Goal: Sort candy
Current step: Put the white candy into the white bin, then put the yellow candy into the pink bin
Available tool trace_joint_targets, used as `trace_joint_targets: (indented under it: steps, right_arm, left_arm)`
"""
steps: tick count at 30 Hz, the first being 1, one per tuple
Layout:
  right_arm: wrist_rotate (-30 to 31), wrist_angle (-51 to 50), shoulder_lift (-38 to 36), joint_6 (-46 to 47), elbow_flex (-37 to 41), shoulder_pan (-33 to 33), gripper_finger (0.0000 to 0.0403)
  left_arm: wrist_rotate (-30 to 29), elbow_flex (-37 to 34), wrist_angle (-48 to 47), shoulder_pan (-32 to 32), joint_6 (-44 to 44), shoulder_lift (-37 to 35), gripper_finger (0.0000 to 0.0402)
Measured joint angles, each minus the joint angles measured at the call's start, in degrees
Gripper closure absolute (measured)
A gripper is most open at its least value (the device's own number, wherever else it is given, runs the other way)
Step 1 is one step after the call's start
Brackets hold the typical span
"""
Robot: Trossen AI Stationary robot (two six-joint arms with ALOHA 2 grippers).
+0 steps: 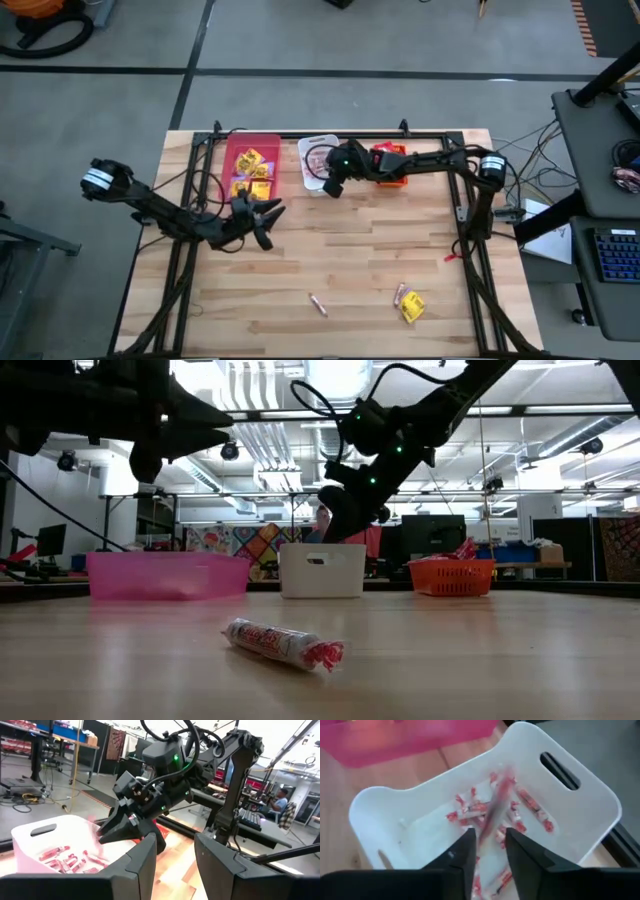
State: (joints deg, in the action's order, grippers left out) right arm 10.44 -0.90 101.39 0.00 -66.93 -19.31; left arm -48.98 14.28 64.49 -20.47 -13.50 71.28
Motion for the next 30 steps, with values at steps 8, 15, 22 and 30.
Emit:
trace_joint_targets:
  steps: [8,15,22,30]
  right_arm:
    - [-0.13,-1.06,0.98,0.99,-1.34,0.28,0.0225]
    - [-3.66,-7.62,-4.67,4.34,-1.24,2.21,0.0199]
    - [-9.28,-17.48,-11.51,7.77,-0.3,9.22,0.0208]
    - [-9.57,-33.55,-16.58,16.35,1.46,21.84,0.0213]
  left_arm:
    - [1.49,-0.21,-0.59,-0.09,-1.46,1.29,0.0284]
    - [3.13,-0.21,-0.86,-0.11,-3.19,2.85,0.0284]
    - [5.81,0.48,-0.73,-0.22,-5.29,4.84,0.0284]
    - [7.02,4.05,-1.11,-0.22,-5.0,9.39,0.0284]
